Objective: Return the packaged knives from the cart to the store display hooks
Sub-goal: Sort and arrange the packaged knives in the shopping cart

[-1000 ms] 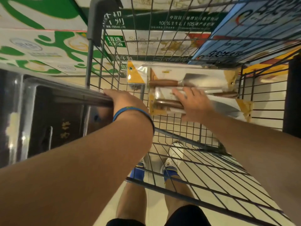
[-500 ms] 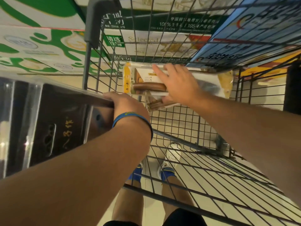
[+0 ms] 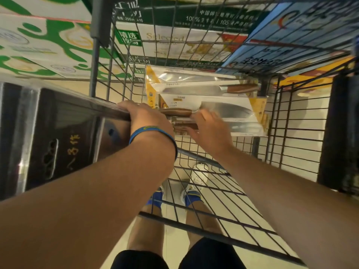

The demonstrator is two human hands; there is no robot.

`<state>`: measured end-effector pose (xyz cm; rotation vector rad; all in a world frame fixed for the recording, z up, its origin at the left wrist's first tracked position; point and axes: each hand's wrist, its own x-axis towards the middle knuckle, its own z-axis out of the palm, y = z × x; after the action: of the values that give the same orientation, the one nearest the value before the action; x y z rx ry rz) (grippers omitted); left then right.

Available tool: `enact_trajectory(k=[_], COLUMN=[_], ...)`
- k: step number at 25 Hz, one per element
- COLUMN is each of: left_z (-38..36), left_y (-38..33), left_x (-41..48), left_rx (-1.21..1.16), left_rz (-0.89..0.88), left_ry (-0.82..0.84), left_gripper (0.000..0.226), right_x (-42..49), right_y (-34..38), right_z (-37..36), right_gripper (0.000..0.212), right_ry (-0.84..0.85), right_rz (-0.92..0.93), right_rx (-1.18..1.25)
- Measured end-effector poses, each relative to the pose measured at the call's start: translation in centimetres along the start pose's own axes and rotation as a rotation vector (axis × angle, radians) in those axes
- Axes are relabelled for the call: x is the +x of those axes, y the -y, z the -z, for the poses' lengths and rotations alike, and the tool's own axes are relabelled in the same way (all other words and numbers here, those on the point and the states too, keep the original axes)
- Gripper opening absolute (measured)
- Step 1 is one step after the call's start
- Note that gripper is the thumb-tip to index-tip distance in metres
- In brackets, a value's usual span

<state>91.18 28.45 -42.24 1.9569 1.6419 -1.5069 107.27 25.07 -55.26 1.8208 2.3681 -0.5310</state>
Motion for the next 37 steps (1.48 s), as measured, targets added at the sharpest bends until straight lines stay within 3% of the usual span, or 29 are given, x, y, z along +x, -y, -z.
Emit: enact_trajectory(k=[3, 5, 7, 8, 10, 12, 15, 18, 23, 26, 28, 31, 34, 37], left_z=[0.0, -0.2, -0.2, -0.4, -0.7, -0.9, -0.8, -0.5, -0.5, -1.3, -1.9, -1.4, -0.2, 1.5], left_y=[-0.4, -0.5, -0.5, -0.8, -1.1, -1.2, -1.4, -1.7, -1.5, -1.8, -2.1, -2.2, -1.7, -0.5], left_x=[-0.7, -0.8, -1.2, -1.1, -1.4, -1.6, -1.8, -1.5, 0.4, 0.3, 0.3, 0.4, 0.3, -0.5], left_rx=[0.245, 0.247, 0.199, 0.186, 0.209, 0.251, 0.25, 0.218, 0.031, 0.067, 0.126, 0.137, 0.14, 0.174], left_rz=[-0.123, -0.124, -0.142, -0.15, -0.158, -0.148, -0.117, -0.106, -0.087, -0.102, -0.139, -0.145, -0.101, -0.034], left_ry=[-0.098, -0.08, -0.138, -0.157, -0.198, -0.174, -0.14, -0.138, -0.199, -0.272, -0.325, -0.337, -0.285, -0.257], left_gripper=[0.037, 0.038, 0.038, 0.039, 0.04, 0.041, 0.042, 0.041, 0.03, 0.035, 0.035, 0.036, 0.038, 0.036], right_x=[-3.6, -3.6, -3.2, -3.2, -3.4, -3.4, -3.2, -1.7, 3.2, 1.2, 0.1, 0.2, -0.3, -1.1], right_y=[-2.4, -4.6, -6.3, -7.0, -7.6, -7.8, -7.6, -7.7, -7.1, -6.3, -6.2, -7.3, -7.4, -6.5], right_z=[-0.9, -0.9, -0.9, -1.1, -1.3, -1.6, -2.0, -2.1, -1.2, -2.7, -3.3, -3.3, -3.4, -2.6], right_gripper=[0.054, 0.064, 0.063, 0.058, 0.052, 0.049, 0.058, 0.062, 0.035, 0.034, 0.033, 0.034, 0.03, 0.028], right_ry=[0.272, 0.308, 0.371, 0.408, 0.455, 0.422, 0.483, 0.361, 0.186, 0.094, 0.153, 0.241, 0.434, 0.412], right_rz=[-0.157, -0.225, -0.429, -0.616, -1.052, -1.261, -1.224, -1.07, -1.245, -1.003, -0.844, -0.827, -0.848, -0.862], right_rx=[-0.09, -0.241, -0.232, -0.066, 0.517, 0.841, 0.718, 0.55, 1.021, 0.889, 0.825, 0.804, 0.635, 0.596])
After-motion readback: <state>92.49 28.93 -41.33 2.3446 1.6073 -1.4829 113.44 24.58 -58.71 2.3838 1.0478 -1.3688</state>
